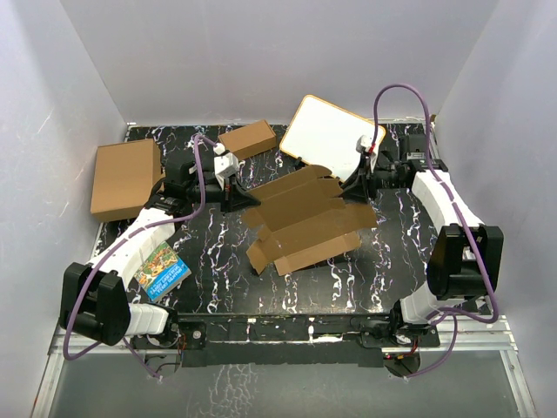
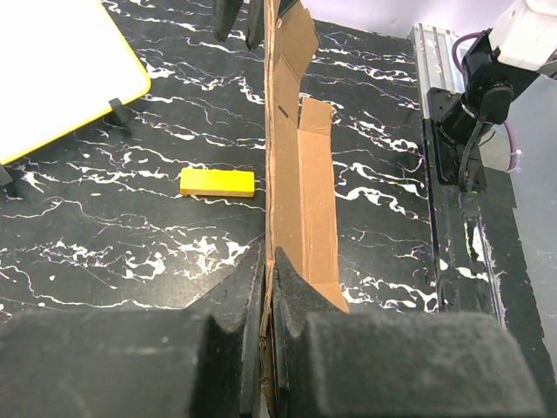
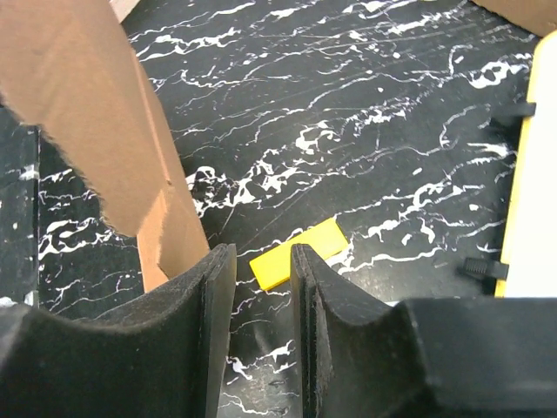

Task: Fold the paper box

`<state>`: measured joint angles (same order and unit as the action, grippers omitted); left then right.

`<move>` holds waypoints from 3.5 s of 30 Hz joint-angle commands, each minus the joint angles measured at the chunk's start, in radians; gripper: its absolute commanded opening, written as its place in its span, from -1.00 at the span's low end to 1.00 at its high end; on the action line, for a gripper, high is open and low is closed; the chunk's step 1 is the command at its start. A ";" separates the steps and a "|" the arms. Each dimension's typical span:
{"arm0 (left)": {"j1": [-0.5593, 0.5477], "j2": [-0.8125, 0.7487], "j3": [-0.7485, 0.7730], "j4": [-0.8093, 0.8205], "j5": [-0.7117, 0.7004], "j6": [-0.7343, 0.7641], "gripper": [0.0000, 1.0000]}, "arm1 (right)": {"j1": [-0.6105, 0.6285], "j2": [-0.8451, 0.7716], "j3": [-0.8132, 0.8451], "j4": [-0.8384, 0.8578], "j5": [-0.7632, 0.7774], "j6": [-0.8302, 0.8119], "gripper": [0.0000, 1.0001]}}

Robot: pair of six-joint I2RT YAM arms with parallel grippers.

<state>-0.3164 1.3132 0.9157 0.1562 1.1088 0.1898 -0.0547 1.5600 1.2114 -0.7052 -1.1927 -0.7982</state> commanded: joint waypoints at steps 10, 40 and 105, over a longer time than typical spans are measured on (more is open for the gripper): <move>0.003 -0.013 0.008 0.036 0.047 -0.004 -1.00 | 0.023 -0.042 0.034 -0.275 -0.134 -0.460 -0.23; 0.003 0.003 -0.030 0.225 0.117 -0.156 -1.00 | 0.114 -0.003 0.006 -0.257 -0.267 -0.447 -0.83; 0.185 0.441 0.069 1.651 0.057 -1.119 0.09 | 0.072 -0.054 0.596 0.215 -0.234 0.711 -0.84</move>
<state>-0.0486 1.7782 0.9062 1.4971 1.1072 -0.8928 0.0189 1.5005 1.7664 -0.5701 -1.3949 -0.1795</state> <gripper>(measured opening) 0.542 0.091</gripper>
